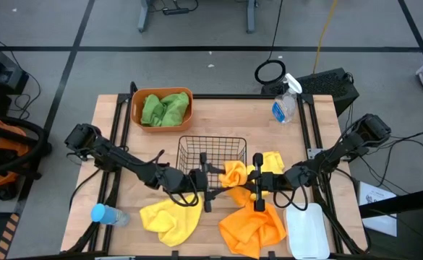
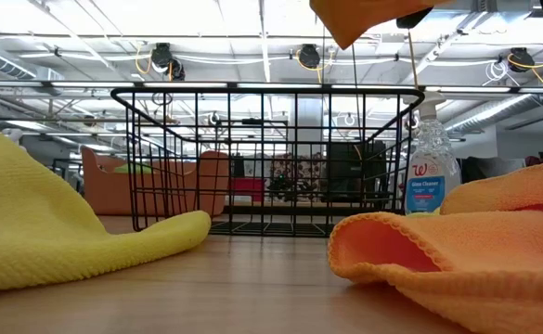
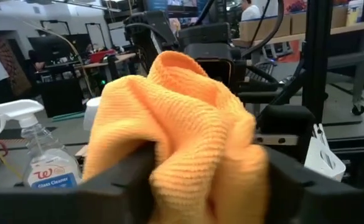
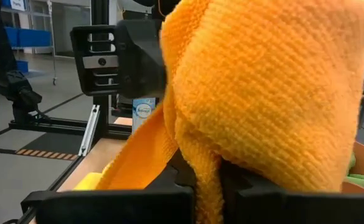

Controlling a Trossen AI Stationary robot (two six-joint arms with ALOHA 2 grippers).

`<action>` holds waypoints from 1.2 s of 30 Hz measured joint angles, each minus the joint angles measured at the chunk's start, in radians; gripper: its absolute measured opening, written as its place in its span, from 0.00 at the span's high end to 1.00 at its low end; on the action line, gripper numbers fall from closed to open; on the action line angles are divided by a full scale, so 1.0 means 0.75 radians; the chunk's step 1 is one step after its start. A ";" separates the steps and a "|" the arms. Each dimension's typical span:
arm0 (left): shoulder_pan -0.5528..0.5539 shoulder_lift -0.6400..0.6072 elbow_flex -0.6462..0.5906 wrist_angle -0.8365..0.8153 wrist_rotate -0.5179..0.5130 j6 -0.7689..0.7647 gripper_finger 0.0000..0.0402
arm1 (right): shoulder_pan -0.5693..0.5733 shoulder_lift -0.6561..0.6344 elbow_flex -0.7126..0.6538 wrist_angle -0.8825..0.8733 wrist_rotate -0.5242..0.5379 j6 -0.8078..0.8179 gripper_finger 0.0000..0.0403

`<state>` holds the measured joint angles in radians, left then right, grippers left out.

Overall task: Sort microfiber towel by color & place in baskets
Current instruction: Put the top orange microfiber cloth into the black wire basket

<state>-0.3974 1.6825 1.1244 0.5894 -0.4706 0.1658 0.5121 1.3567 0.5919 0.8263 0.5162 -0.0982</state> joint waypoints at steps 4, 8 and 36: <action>0.013 0.000 0.000 -0.012 0.002 0.000 0.77 | 0.000 0.000 0.000 -0.010 0.002 0.013 0.97; 0.015 0.000 0.000 -0.025 0.003 -0.002 0.95 | 0.000 0.000 0.000 -0.019 0.012 0.056 0.93; 0.111 -0.255 -0.213 -0.647 -0.174 -0.355 0.94 | 0.015 -0.072 0.001 -0.399 0.044 0.363 0.30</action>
<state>-0.3138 1.4909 0.9645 0.1042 -0.6014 -0.1003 0.5230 1.3024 0.5922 0.5267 0.5494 0.1744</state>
